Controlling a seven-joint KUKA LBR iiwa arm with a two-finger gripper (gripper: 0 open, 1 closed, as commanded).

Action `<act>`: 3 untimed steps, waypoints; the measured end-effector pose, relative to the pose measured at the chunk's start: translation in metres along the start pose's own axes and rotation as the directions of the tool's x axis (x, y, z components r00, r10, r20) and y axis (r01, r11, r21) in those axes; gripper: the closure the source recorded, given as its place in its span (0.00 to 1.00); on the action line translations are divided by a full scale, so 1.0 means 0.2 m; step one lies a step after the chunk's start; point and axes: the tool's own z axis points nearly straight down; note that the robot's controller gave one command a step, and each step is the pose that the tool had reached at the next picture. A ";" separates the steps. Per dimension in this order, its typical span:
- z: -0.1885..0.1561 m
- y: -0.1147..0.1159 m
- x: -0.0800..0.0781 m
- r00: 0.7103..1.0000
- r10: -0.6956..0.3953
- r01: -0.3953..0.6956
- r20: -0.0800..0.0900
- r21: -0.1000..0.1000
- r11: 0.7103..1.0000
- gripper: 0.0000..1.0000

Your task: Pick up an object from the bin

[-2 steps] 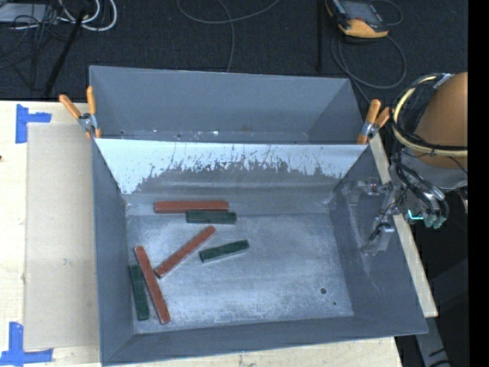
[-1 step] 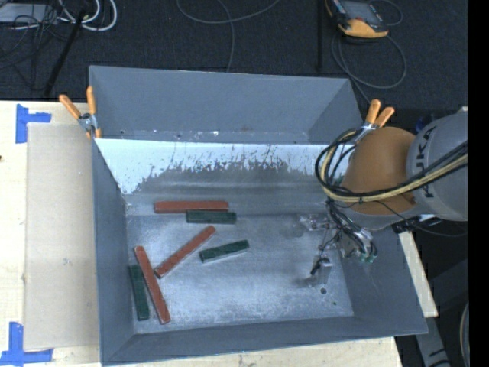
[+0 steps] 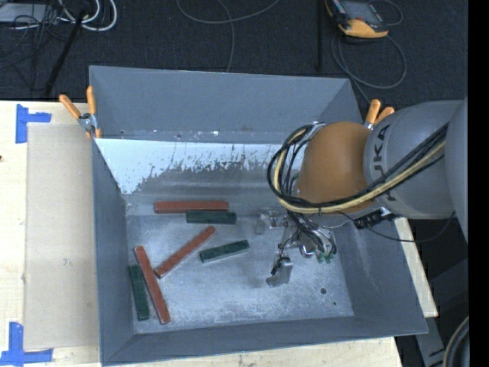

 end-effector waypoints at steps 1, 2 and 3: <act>0.20 0.28 -0.22 0.996 -0.084 0.084 0.005 0.004 0.996 0.00; 0.18 0.27 -0.23 0.996 -0.083 0.083 0.010 0.005 0.997 1.00; -0.37 0.38 -0.33 0.868 -0.497 0.497 0.002 0.005 0.868 1.00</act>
Offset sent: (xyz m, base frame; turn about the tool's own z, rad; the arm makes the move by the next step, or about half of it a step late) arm 0.0363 0.0567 -0.0387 -0.0787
